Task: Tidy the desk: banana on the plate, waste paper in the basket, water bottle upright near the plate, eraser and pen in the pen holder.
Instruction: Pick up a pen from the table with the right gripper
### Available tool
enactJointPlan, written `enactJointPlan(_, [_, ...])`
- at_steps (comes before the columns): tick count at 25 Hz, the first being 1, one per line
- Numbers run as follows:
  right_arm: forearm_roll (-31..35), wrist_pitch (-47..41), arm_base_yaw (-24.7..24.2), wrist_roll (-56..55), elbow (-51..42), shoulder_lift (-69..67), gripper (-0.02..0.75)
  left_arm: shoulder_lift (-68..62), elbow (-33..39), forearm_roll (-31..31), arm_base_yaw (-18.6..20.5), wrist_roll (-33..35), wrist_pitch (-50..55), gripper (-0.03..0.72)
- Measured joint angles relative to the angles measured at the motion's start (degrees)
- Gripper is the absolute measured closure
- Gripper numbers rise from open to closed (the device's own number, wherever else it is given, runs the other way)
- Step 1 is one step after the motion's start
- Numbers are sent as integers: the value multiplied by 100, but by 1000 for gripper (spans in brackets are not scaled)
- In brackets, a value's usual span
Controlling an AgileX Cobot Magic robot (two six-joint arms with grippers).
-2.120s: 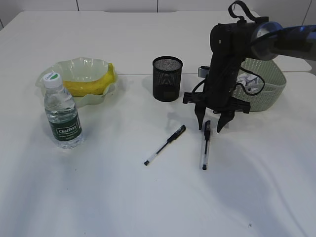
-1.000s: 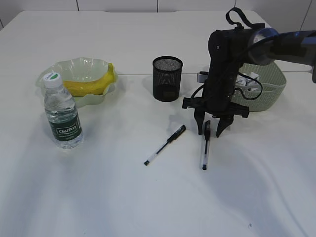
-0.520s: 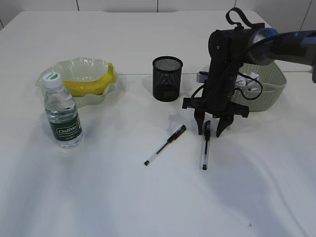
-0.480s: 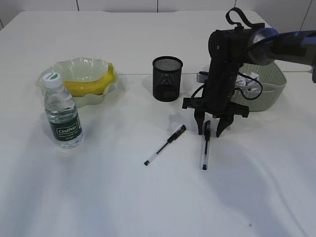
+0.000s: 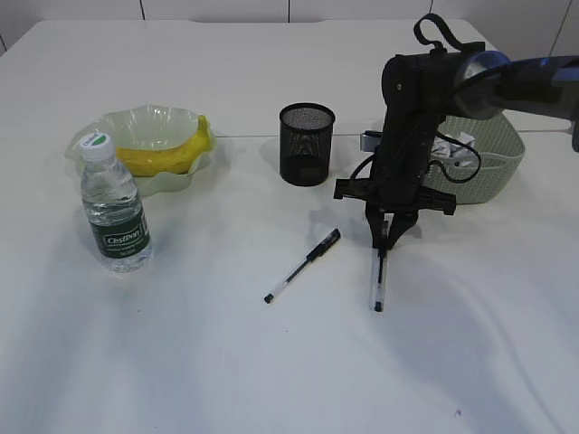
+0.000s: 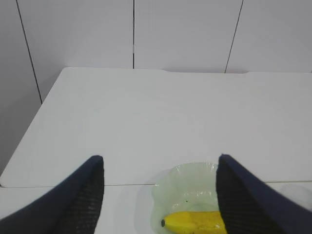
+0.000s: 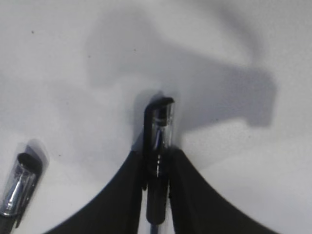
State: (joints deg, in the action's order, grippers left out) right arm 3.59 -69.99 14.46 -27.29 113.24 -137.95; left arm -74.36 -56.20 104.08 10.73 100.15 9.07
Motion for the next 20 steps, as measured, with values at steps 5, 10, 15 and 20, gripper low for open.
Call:
enactJointPlan(5, [-85,0,0,0,0,0,654,0,0,0,0,0,0,183])
enactJointPlan(10, [-169,0,0,0,0,0,662,0,0,0,0,0,0,183])
enactJointPlan(15, [-182,0,0,0,51,0,662,0,0,0,0,0,0,183])
enactJointPlan(20, [-182,0,0,11,491,-17,663,0,0,0,0,0,0,183])
